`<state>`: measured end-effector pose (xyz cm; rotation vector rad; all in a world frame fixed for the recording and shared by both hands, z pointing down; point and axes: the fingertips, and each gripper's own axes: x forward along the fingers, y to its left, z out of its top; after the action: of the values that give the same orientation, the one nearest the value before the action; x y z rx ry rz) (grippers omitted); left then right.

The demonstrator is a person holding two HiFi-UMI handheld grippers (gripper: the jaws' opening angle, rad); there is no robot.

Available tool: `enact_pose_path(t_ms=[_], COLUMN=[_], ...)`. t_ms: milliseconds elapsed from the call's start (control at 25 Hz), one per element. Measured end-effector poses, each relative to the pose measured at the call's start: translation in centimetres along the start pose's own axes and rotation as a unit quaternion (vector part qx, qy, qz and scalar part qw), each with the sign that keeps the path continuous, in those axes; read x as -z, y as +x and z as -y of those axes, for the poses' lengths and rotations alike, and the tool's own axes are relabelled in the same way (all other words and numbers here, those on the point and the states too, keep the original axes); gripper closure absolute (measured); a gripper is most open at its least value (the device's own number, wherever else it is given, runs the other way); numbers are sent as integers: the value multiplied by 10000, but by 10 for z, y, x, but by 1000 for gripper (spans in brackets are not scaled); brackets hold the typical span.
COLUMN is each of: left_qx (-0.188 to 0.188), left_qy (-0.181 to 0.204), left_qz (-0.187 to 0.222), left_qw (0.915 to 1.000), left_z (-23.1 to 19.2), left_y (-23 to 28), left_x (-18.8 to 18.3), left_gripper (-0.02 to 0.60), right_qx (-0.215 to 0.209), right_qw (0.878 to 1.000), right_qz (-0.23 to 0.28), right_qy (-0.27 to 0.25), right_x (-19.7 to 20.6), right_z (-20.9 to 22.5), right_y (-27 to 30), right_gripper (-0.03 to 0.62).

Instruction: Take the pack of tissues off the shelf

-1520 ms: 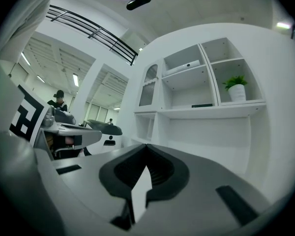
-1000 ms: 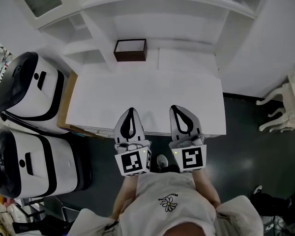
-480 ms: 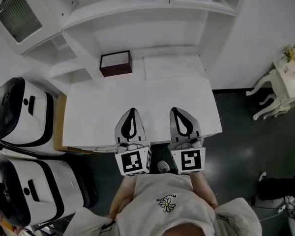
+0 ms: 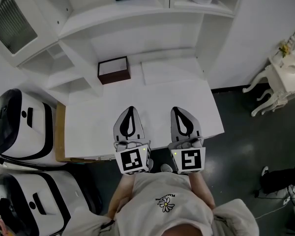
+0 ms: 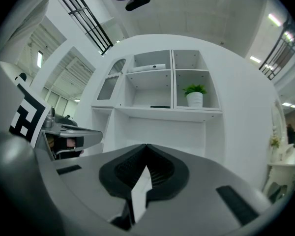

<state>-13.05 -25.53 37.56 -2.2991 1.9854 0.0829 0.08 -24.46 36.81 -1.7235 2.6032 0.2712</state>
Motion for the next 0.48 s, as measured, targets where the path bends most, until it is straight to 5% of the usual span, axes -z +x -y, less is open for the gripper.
enact_pose_path(t_ms=[480], left_qx=[93], left_qy=[-150], left_qz=[-105], left_qw=[9998], left_z=[-10], left_y=[9], left_x=[8], left_gripper=[583], right_qx=[166], right_qw=[9998], right_qz=[-77], right_qy=[14], right_x=[3], right_z=[-3], right_y=[6], right_gripper=[592])
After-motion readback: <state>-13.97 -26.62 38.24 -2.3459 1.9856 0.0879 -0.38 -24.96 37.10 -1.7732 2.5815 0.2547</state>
